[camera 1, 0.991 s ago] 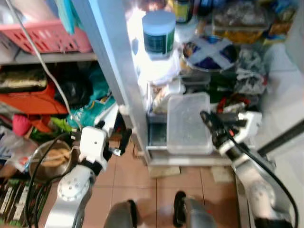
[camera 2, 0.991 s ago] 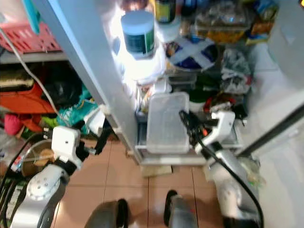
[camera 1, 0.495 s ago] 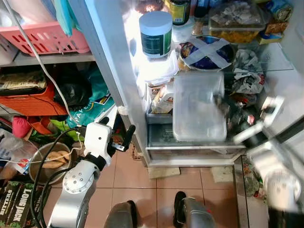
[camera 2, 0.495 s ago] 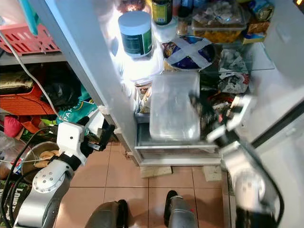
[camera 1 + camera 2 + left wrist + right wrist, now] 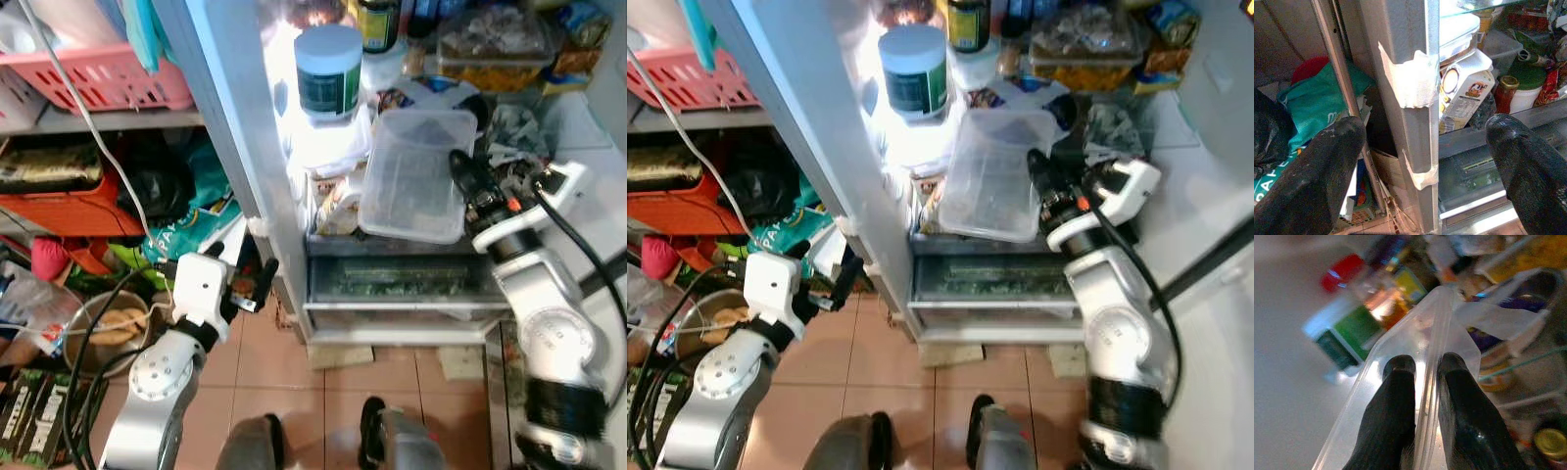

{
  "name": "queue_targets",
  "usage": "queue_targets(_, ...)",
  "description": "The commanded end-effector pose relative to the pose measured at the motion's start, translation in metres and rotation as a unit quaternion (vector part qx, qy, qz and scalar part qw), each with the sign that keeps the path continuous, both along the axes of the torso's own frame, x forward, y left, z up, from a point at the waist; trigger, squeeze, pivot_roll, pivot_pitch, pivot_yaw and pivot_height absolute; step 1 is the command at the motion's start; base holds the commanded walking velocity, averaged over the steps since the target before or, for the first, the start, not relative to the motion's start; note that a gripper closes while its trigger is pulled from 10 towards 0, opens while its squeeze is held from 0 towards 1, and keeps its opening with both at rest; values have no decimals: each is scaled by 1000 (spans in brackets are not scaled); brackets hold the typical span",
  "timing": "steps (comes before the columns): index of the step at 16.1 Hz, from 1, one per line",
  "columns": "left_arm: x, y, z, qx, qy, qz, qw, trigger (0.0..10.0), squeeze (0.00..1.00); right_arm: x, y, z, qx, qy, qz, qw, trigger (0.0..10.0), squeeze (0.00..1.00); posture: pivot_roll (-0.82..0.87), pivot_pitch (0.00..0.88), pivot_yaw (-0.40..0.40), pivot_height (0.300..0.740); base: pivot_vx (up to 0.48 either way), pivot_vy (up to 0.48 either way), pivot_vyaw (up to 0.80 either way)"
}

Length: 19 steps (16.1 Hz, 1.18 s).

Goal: Restocking fridge

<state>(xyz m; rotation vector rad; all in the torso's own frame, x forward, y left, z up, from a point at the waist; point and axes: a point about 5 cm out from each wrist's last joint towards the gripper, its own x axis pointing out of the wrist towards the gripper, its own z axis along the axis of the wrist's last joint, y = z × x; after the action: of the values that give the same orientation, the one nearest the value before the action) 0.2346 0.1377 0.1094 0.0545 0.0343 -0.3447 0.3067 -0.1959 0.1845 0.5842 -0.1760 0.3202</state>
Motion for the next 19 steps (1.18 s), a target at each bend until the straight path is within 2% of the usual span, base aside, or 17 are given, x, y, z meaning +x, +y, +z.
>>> queue_targets(1,-2,3,-2,6,5,5,1000,10000,0,10,4,-5,-16,16,-37,999,10000,0,113,173,94,740,0,0,0)
queue_targets(2,-3,3,-2,6,5,6,1000,10000,0,18,8,-5,-24,17,-56,998,10000,0,117,177,91,740,0,0,0)
queue_targets(5,-7,3,-3,4,6,12,1000,10000,0,43,31,15,-9,-10,-48,999,10000,0,132,184,78,740,0,0,0)
queue_targets(10,-10,5,-4,4,9,20,1000,10000,0,56,34,18,-10,-10,-69,998,10000,0,139,192,65,740,0,0,0)
queue_targets(13,-11,5,-5,5,14,19,1000,10000,0,65,26,16,-3,11,-133,991,10000,0,138,193,70,740,0,0,0)
queue_targets(16,-12,4,-4,8,14,18,1000,10000,0,82,29,31,13,19,-196,980,10000,0,162,202,69,740,0,0,0)
queue_targets(19,-22,5,-5,11,22,28,999,10000,0,96,43,47,3,17,-218,976,10000,0,193,230,45,740,0,0,0)
